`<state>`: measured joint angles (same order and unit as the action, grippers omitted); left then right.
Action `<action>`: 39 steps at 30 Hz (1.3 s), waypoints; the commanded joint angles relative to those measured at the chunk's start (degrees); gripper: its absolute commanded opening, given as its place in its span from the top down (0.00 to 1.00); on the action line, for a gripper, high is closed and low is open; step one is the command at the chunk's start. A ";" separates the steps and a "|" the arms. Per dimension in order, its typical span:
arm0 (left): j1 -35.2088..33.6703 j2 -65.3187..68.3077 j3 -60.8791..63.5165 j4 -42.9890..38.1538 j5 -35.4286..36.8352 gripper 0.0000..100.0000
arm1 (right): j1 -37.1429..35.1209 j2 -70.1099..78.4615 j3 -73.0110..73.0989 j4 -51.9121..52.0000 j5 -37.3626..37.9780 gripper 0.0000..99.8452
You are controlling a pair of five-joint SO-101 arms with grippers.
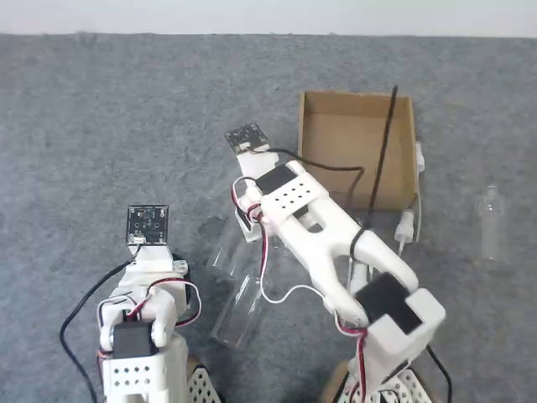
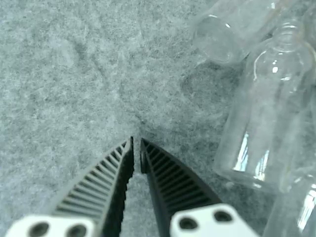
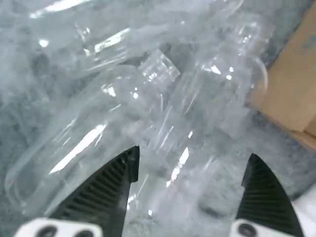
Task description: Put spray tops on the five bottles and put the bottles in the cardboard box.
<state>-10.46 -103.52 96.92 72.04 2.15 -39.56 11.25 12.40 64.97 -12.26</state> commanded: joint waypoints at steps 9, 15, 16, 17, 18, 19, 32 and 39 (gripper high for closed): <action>0.18 -0.88 -0.40 0.35 0.00 0.98 | -0.13 2.77 -1.41 -1.80 -2.11 0.90; 0.18 -0.88 -0.40 0.35 0.00 0.98 | -0.04 -3.03 -6.07 5.93 2.46 0.92; 0.18 -0.88 -0.40 0.35 0.00 0.98 | -0.04 -4.70 -7.12 7.69 3.43 0.92; 0.18 -0.88 -0.40 0.35 0.00 0.98 | -0.04 -6.46 -7.91 9.19 4.22 0.92; 0.18 -0.88 -0.40 0.35 0.00 0.98 | 0.04 -8.31 -8.53 10.77 4.92 0.92; 0.18 -0.88 -0.40 0.35 0.00 0.98 | 0.22 -10.15 -9.14 12.44 5.98 0.92; 0.18 -0.88 -0.40 0.35 0.00 0.98 | 21.05 -34.42 -16.79 36.44 21.27 0.91; 0.18 -0.88 -0.40 0.35 0.00 0.98 | 44.53 -37.58 -15.12 35.65 31.03 0.91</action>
<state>-10.46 -103.52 96.92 72.04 2.15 -4.57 -23.74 -0.88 100.22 14.55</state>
